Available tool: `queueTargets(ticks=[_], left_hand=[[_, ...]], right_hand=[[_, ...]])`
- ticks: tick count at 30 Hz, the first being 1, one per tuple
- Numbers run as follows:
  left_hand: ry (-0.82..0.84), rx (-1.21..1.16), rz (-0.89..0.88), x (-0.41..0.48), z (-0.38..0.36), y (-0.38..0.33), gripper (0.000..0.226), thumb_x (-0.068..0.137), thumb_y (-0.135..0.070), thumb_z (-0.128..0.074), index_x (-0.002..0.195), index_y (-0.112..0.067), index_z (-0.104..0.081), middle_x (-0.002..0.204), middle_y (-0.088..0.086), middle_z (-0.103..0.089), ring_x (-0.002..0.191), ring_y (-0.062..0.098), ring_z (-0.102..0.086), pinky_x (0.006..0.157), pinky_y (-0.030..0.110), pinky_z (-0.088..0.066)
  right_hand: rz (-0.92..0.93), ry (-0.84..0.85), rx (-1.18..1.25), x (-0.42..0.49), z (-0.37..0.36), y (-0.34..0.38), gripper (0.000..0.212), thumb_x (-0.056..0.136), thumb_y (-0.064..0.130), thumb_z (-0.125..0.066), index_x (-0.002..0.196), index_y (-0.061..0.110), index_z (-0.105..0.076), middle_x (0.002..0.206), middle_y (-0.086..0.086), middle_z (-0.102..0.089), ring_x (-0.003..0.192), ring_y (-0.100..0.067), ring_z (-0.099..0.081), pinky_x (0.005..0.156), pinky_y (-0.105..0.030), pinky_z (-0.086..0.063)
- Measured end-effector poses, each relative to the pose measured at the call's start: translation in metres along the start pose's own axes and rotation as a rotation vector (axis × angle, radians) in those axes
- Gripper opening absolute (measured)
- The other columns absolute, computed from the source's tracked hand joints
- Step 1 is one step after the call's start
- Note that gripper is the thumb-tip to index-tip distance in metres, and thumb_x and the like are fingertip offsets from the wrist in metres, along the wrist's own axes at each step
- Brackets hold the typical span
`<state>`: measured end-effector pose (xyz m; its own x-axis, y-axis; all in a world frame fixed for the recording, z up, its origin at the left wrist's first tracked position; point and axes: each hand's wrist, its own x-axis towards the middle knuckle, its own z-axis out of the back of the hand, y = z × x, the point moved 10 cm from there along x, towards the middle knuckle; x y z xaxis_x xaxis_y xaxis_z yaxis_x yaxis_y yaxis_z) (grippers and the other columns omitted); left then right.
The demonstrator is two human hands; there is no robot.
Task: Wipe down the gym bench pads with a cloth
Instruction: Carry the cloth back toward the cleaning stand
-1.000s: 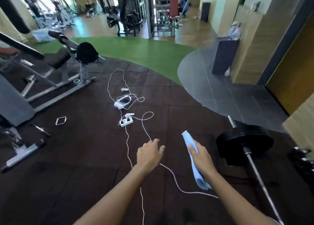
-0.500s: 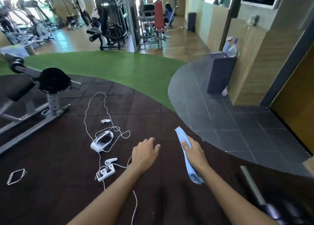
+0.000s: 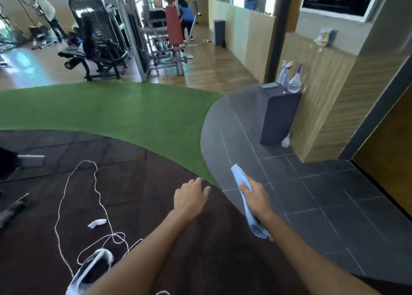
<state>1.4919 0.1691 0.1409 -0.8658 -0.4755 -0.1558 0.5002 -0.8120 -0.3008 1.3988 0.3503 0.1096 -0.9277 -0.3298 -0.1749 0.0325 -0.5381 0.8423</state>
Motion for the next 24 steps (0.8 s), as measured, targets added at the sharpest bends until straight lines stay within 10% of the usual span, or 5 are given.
queueTargets(ticks=[7, 24], left_hand=[[0.042, 0.031, -0.123, 0.246, 0.023, -0.047, 0.044, 0.098, -0.046, -0.043, 0.133, -0.021, -0.051, 0.127, 0.004, -0.061, 0.115, 0.026, -0.058, 0.093, 0.042, -0.048], [0.121, 0.026, -0.269, 0.816, 0.057, -0.155, 0.047, 0.097, -0.044, -0.044, 0.139, -0.024, -0.046, 0.134, 0.004, -0.058, 0.121, 0.025, -0.055, 0.097, 0.039, -0.043]], right_hand=[[-0.089, -0.074, 0.019, 0.224, 0.007, 0.029, 0.066, 0.084, 0.065, -0.036, 0.136, 0.028, -0.053, 0.127, -0.001, -0.064, 0.118, -0.028, -0.059, 0.099, -0.045, -0.046], [-0.206, -0.179, -0.035, 0.765, 0.039, 0.095, 0.036, 0.097, 0.033, -0.049, 0.131, 0.023, -0.059, 0.127, -0.004, -0.064, 0.118, -0.028, -0.058, 0.094, -0.035, -0.043]])
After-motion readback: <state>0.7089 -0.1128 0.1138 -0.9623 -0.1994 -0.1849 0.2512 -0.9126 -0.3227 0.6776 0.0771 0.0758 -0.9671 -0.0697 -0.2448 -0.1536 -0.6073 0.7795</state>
